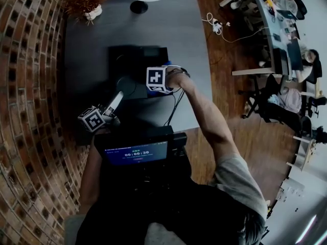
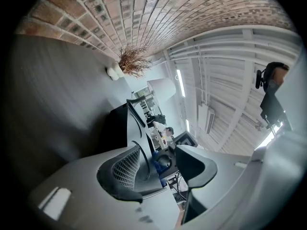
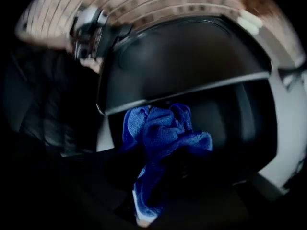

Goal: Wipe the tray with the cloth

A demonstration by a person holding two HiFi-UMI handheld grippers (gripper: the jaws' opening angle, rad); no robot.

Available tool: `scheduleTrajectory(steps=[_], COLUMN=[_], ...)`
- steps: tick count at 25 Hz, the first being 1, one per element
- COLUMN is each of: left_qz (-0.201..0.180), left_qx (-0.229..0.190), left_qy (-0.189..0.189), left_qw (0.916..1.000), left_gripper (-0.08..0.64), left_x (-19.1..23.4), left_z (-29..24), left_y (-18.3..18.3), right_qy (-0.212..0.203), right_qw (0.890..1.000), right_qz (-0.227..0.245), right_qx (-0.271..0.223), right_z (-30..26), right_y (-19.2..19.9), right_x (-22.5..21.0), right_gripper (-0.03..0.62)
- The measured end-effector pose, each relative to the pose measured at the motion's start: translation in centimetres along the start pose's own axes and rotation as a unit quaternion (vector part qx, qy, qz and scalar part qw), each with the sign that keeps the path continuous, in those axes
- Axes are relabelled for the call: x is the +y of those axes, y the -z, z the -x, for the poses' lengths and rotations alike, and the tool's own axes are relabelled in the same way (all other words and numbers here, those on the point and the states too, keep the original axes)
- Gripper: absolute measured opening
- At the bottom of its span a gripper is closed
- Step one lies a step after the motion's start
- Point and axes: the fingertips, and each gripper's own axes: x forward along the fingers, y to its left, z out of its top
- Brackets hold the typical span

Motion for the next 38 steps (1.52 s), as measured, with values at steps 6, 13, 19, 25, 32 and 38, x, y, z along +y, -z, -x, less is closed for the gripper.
scheduleTrajectory(steps=[6,13,19,25,32,38], left_qz=[0.000,-0.002,0.002,0.002,0.000,0.001], left_qx=[-0.001,-0.002,0.002,0.003,0.009,0.019], left_qy=[0.002,0.002,0.002,0.004,0.009,0.016], left_qw=[1.0000,1.0000,1.0000,1.0000,0.9999,0.9997], left_gripper=[0.238,0.238,0.238,0.238,0.238,0.238], left_x=[-0.1,0.0,-0.1,0.2,-0.2,-0.3], left_z=[0.0,0.0,0.1,0.1,-0.2,-0.4], left_y=[0.1,0.3,0.4,0.2,0.3,0.7], right_qy=[-0.071,0.192,0.327,0.411,0.278,0.150], right_qw=[0.971,0.917,0.934,0.909,0.946,0.971], right_qz=[-0.180,-0.250,-0.118,0.065,0.132,0.154], right_qx=[-0.140,-0.244,-0.078,0.019,0.105,0.101], right_z=[0.6,6.4,4.6,6.5,3.9,1.4], right_y=[-1.7,-2.1,-1.4,-2.0,1.2,2.6], right_x=[0.1,-10.1,-12.1,-13.9,-10.2,-3.1], right_gripper=[0.130,0.132,0.130,0.132,0.129,0.129])
